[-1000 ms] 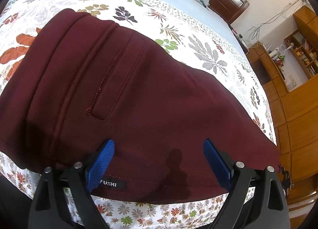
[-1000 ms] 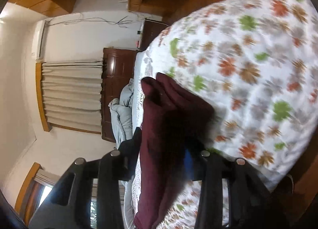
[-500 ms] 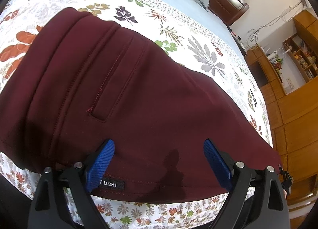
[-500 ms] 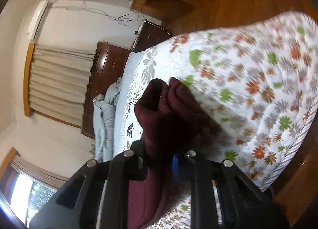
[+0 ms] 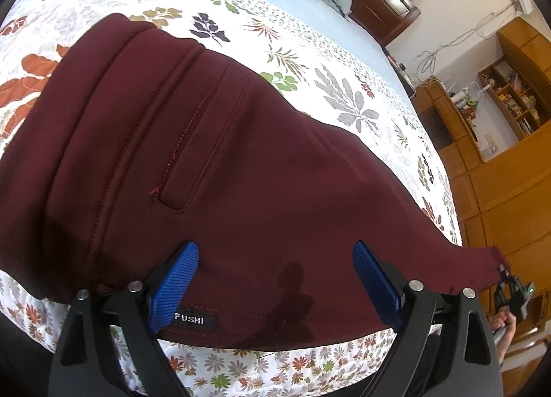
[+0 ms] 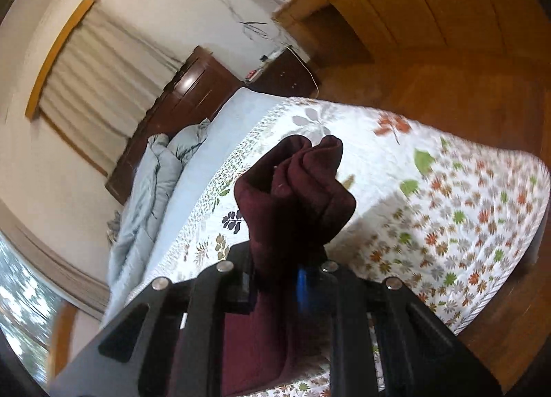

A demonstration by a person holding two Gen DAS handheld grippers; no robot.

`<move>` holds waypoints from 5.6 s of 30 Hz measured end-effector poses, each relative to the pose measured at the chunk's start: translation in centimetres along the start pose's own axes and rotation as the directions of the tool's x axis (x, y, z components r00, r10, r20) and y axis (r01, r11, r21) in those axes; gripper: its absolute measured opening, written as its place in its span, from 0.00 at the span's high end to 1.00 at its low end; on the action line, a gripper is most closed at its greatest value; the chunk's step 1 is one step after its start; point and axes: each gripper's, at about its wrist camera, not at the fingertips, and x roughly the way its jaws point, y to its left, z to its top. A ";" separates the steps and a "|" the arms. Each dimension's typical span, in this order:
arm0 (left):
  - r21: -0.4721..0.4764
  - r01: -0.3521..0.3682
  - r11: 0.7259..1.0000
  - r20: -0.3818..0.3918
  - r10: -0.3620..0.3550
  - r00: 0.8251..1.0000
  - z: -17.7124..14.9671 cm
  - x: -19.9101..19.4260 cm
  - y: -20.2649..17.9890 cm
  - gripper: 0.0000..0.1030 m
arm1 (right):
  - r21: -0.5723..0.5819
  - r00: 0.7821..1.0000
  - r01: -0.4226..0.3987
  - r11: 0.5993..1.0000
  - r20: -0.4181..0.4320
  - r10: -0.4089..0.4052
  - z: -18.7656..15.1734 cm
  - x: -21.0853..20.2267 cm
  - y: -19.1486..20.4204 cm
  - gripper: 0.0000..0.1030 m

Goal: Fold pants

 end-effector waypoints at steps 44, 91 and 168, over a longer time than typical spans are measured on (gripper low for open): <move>0.092 0.084 0.992 0.001 -0.085 0.996 -1.2 -1.0 -0.1 0.11 | -0.622 0.997 0.077 0.779 0.046 -0.061 -8.5 0.3 21.6 0.85; 0.060 0.290 0.955 0.042 -0.293 0.955 -1.6 -4.4 2.7 0.11 | -0.990 0.972 0.108 0.095 0.085 -0.219 -29.1 9.3 31.7 0.85; -0.031 0.419 0.907 0.089 -0.415 0.906 -6.8 -5.6 -5.7 0.11 | -0.575 0.625 -0.508 0.641 -0.759 -0.185 -17.5 19.8 30.2 0.32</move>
